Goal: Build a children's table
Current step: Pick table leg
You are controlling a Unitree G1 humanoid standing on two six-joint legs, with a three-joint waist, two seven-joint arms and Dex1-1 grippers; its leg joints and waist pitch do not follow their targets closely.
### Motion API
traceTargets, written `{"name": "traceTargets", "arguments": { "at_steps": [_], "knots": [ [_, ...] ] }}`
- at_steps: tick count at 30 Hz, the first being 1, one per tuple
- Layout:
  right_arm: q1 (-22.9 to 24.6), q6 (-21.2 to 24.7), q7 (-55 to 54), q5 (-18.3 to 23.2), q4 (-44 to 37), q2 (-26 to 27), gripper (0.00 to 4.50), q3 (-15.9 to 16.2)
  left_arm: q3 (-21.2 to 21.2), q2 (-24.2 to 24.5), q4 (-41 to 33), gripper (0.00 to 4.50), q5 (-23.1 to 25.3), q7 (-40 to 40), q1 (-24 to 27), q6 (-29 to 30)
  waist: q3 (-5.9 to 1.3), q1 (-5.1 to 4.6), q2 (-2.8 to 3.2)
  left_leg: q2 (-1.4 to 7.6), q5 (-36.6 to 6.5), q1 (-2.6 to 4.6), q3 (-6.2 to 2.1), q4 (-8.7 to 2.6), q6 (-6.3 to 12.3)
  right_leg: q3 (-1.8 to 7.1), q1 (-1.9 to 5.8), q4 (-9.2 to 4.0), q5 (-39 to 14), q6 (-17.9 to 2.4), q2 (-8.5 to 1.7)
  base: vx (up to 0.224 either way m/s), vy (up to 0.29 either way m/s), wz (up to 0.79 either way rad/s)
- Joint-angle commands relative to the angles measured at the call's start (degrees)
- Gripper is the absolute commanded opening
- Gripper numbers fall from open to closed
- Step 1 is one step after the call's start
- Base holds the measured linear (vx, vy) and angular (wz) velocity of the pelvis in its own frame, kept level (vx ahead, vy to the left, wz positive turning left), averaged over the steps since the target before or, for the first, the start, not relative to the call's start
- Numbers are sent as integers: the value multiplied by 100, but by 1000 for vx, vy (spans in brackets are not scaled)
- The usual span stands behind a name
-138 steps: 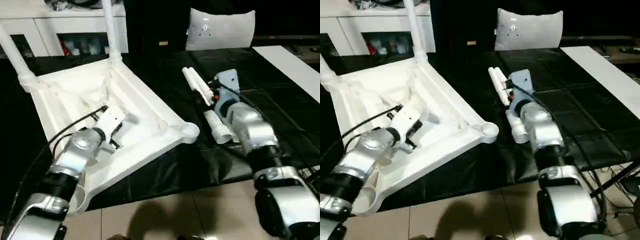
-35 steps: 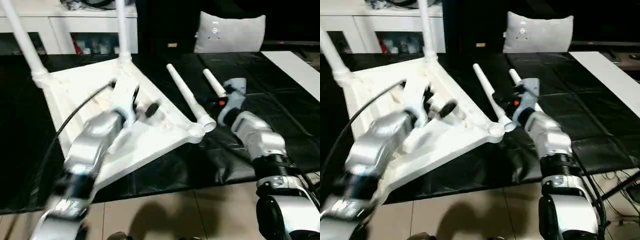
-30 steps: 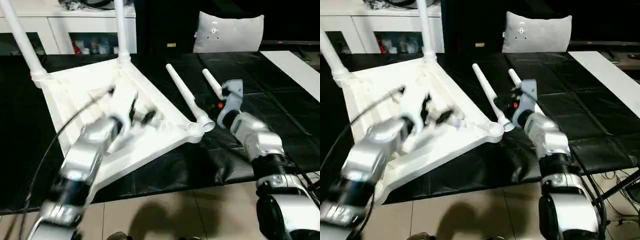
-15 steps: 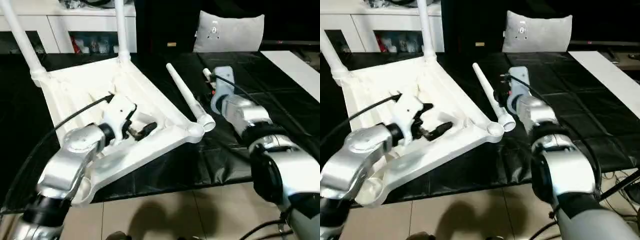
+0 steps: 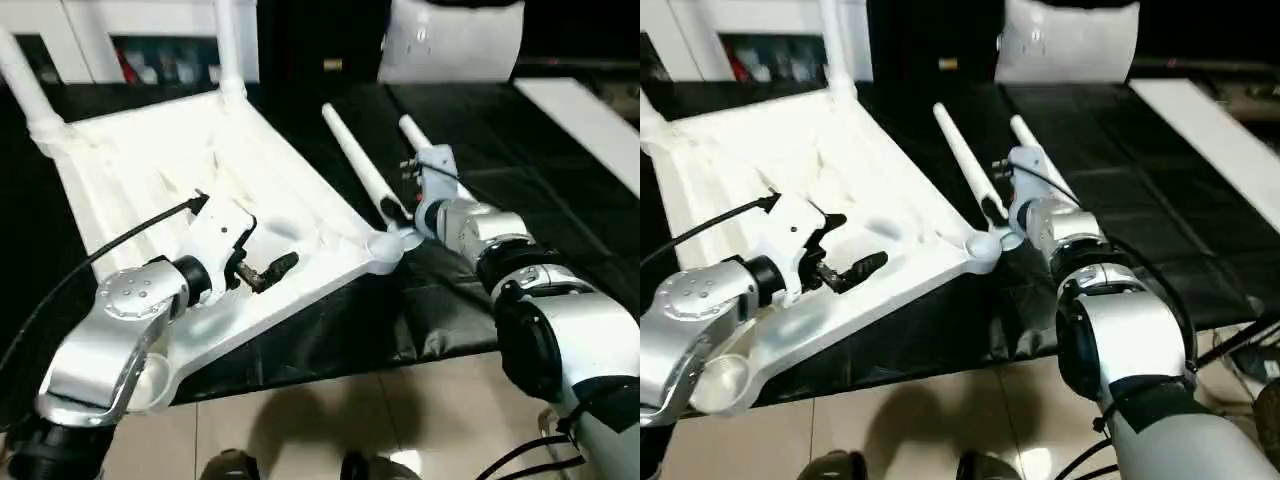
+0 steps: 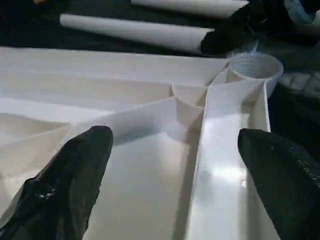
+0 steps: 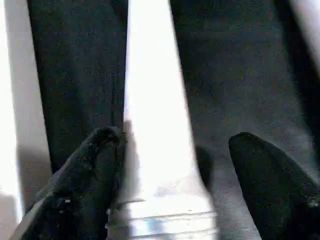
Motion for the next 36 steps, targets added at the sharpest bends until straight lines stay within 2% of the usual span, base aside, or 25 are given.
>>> {"name": "traceTargets", "arguments": {
  "at_steps": [1,3,7,10,14,17,19,21,22,24,26,27,28,30,31,32,34,35,36],
  "knots": [
    [63,150,-46,-3,50,-40,348,-84,20,73,-182,450,-47,41,54,172,-375,1,97,287,-1072,142,-138,-430,60,340,308,-253,-947,-1294,-329,0,0,0],
    [87,222,-47,-12,58,-47,338,-91,13,92,-214,450,-44,39,56,226,-350,5,96,286,-831,142,-121,-417,169,345,321,-222,-704,-1413,-331,0,0,0],
    [84,492,38,13,78,-71,307,-122,-15,123,-282,450,-109,-30,22,335,-313,4,95,301,-875,162,-116,-430,190,347,329,-242,-853,-1459,-344,0,0,0],
    [66,655,32,33,86,-117,289,-170,-80,165,-329,450,-161,-134,5,408,-282,0,98,304,-1222,183,-127,-460,18,348,314,-294,-1325,-1358,-350,0,0,0],
    [38,814,52,5,89,-180,278,-180,-176,189,-394,450,-239,-249,7,455,-276,9,108,313,-1518,215,-140,-481,-163,352,289,-332,-1650,-1228,-360,0,0,0],
    [43,876,71,-38,87,-203,275,-156,-208,176,-410,450,-291,-301,-19,479,-315,9,107,313,-1494,208,-144,-479,-227,351,304,-314,-1574,-1207,-361,0,0,0],
    [54,872,42,-46,72,-224,275,-197,-250,170,-392,450,-382,-370,-82,503,-354,15,117,305,-1308,194,-135,-461,-209,353,329,-280,-1337,-1269,-365,0,0,0],
    [51,845,31,-21,60,-228,275,-247,-263,161,-350,450,-391,-377,-116,498,-360,15,113,304,-1241,188,-128,-457,-180,353,335,-273,-1235,-1314,-363,0,0,0],
    [47,798,37,23,45,-235,275,-297,-267,142,-306,450,-394,-378,-139,488,-404,19,125,309,-1204,200,-123,-442,-176,351,351,-261,-1179,-1345,-366,0,0,0],
    [42,750,39,68,27,-243,275,-352,-274,115,-218,450,-390,-388,-188,467,-413,20,130,305,-1134,194,-114,-435,-161,350,352,-253,-1058,-1391,-357,0,0,0],
    [65,610,51,184,-22,-256,275,-467,-250,15,-158,450,-412,-319,-229,441,-432,25,134,303,-1085,191,-111,-427,-143,349,364,-239,-968,-1427,-357,0,0,0],
    [72,577,54,239,-45,-263,275,-521,-235,-34,-138,450,-429,-281,-246,428,-470,35,161,305,-1027,203,-106,-411,-143,349,375,-227,-854,-1466,-360,0,0,0],
    [101,299,175,419,-118,-251,275,-693,-196,-141,-55,450,-468,-218,-306,406,-497,45,194,303,-996,195,-115,-399,-143,344,393,-196,-750,-1524,-356,0,0,0],
    [125,93,313,510,-173,-238,275,-772,-181,-198,20,450,-483,-184,-355,373,-505,44,168,301,-1033,180,-107,-390,-113,344,403,-201,-694,-1561,-363,0,0,0],
    [125,93,313,510,-173,-238,275,-772,-181,-198,20,450,-483,-184,-355,373,-518,40,172,299,-1052,179,-100,-384,-67,343,405,-210,-696,-1583,-361,0,0,0],
    [170,-100,446,549,-250,-230,274,-827,-163,-321,157,450,-477,-103,-425,294,-556,49,208,302,-1029,182,-112,-371,-65,337,423,-184,-690,-1602,-364,0,0,0],
    [215,-204,637,647,-330,-217,274,-906,-149,-437,279,450,-473,-39,-476,223,-575,53,197,303,-1103,175,-105,-353,-40,340,431,-214,-825,-1615,-372,0,0,0],
    [233,-231,670,692,-362,-206,274,-938,-137,-498,356,450,-477,-16,-506,175,-600,57,229,305,-1102,174,-114,-343,-52,337,443,-196,-828,-1630,-371,0,0,0],
    [263,-301,729,767,-417,-189,274,-1003,-115,-595,429,450,-482,43,-532,153,-588,50,207,305,-1174,171,-112,-343,-45,334,430,-220,-949,-1629,-372,0,0,0]
  ]
}}
